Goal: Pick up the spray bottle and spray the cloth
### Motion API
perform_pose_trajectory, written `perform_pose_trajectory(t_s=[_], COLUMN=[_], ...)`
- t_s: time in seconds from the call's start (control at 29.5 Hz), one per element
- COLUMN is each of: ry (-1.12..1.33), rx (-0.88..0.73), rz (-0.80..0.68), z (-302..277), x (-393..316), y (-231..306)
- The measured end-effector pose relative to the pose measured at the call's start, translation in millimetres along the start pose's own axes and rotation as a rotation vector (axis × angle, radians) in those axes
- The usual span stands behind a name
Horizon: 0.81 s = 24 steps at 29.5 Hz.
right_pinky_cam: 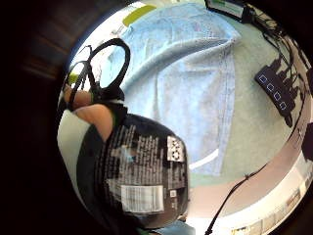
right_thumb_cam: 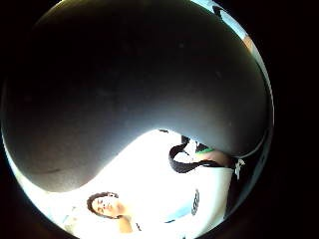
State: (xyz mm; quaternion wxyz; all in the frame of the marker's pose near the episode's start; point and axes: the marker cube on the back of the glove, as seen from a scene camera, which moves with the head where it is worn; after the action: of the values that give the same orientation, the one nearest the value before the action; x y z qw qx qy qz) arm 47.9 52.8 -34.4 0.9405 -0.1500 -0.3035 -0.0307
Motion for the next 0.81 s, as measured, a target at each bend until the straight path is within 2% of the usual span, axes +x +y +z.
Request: perform_pose_trajectory(t_s=[0.34,0.58,0.81], ry=[-0.037,-0.177,-0.318], rx=[0.028,0.134,0.218], rz=[-0.062,-0.217,-0.416], z=[8.9,28.6,71.5], x=[-18.7,-56.8,-122.7], y=[-3.2,-4.9,-15.7])
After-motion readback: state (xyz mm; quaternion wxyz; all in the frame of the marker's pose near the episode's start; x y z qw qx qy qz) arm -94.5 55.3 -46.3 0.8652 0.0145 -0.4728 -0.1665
